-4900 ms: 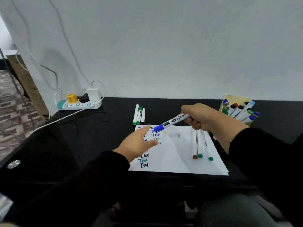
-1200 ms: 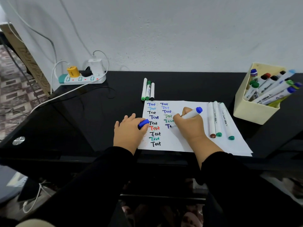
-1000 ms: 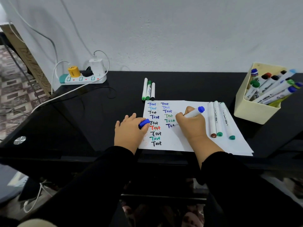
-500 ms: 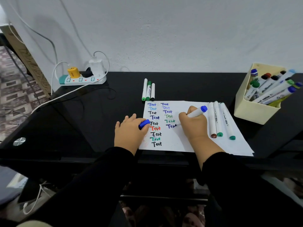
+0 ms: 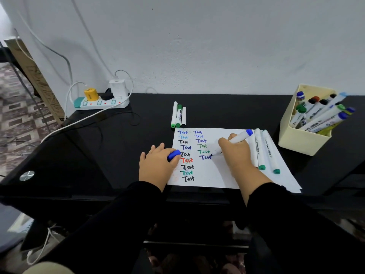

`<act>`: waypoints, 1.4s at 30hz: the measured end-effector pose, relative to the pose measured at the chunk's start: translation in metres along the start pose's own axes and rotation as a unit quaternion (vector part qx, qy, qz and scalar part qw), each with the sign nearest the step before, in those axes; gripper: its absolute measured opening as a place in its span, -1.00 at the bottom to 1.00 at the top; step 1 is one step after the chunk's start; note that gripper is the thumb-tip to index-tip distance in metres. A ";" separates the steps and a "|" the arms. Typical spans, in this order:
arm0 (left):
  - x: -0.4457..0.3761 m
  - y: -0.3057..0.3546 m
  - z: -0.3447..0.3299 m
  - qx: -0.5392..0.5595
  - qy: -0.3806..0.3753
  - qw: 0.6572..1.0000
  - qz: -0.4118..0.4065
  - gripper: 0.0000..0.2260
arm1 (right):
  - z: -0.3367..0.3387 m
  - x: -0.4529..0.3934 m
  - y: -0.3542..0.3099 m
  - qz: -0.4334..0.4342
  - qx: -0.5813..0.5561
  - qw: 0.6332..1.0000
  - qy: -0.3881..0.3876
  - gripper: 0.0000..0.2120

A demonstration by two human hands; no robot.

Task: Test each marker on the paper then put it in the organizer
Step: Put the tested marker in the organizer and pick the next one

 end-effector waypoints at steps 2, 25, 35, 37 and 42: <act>0.001 0.000 -0.001 0.010 -0.011 1.000 0.001 -0.64 | 0.000 -0.002 0.001 -0.033 -0.009 0.999 -0.023 -0.71; 0.051 0.080 0.056 0.461 -0.106 0.881 -0.034 -0.91 | -0.002 0.054 -0.068 0.034 -0.199 0.972 -0.123 -0.61; 0.049 0.086 0.042 0.524 -0.167 0.834 0.033 -0.88 | 0.007 0.052 -0.069 0.015 -0.223 0.970 -0.095 -0.58; 0.047 0.088 0.045 0.523 -0.155 0.837 0.034 -0.92 | 0.007 0.050 -0.068 0.006 -0.226 0.971 -0.082 -0.59; 0.046 0.096 0.062 0.500 -0.109 0.859 0.004 -0.95 | 0.007 0.049 -0.065 -0.026 -0.234 0.970 -0.062 -0.63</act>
Point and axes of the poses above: each hand's wrist, its own x-axis away from the middle knuckle, its own z-axis out of the back of the hand, y = z × x, the point moved 10 cm from there along -x, towards the middle knuckle, and after that the axes turned 3 degrees about -x, right-handed, at the moved point
